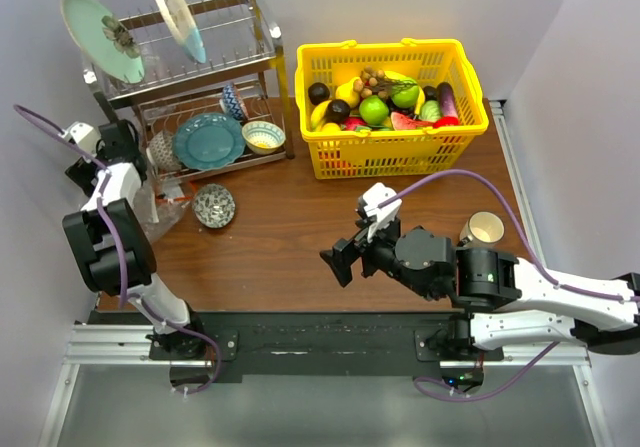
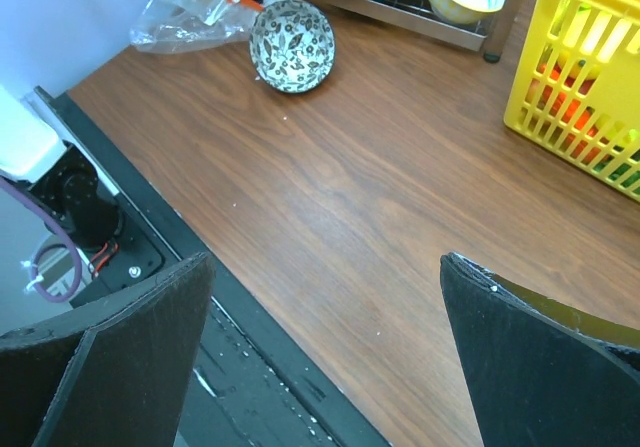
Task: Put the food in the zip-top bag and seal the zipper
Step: Pick up the zipper food storage bag at the center of the board.
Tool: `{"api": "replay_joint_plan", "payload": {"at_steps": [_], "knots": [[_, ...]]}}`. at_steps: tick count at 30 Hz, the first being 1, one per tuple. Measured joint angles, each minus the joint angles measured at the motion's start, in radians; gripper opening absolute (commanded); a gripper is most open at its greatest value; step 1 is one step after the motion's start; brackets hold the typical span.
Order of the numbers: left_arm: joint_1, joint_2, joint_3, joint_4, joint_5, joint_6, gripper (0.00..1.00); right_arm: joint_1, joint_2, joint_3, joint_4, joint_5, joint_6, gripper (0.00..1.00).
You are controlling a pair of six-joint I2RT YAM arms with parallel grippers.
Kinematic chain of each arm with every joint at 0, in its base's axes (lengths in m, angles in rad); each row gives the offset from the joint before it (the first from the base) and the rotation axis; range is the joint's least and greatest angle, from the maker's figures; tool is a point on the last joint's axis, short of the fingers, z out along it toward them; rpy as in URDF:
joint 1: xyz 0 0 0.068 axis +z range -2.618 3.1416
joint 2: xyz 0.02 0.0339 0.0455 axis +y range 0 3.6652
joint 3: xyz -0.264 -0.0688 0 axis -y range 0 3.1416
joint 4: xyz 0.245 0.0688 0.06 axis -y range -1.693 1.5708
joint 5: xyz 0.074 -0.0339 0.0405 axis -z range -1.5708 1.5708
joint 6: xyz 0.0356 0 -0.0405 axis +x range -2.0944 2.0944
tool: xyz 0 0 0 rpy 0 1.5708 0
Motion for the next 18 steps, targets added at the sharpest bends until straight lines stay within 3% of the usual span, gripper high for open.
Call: {"api": "replay_joint_plan", "payload": {"at_steps": [2, 3, 6, 7, 9, 18], "knots": [[0.014, 0.03, 0.019, -0.008, -0.002, -0.024, 0.79, 0.0, -0.001, 0.008, -0.004, 0.0, 0.0, 0.99], [0.021, 0.043, 0.026, -0.014, 0.0, -0.035, 0.65, 0.0, -0.001, 0.009, -0.005, 0.0, 0.0, 0.99], [0.043, 0.071, 0.03, -0.038, 0.022, -0.084, 0.36, 0.0, -0.001, 0.01, -0.02, 0.0, 0.001, 0.98], [0.052, 0.076, 0.03, -0.051, 0.029, -0.099, 0.17, 0.0, -0.002, 0.01, -0.022, 0.0, 0.002, 0.99], [0.064, 0.077, 0.029, -0.068, 0.033, -0.125, 0.0, 0.0, -0.004, 0.009, -0.023, 0.0, 0.003, 0.99], [0.035, -0.075, -0.013, -0.081, 0.023, -0.156, 0.0, 0.0, -0.004, 0.009, -0.016, 0.0, 0.003, 0.99]]}}
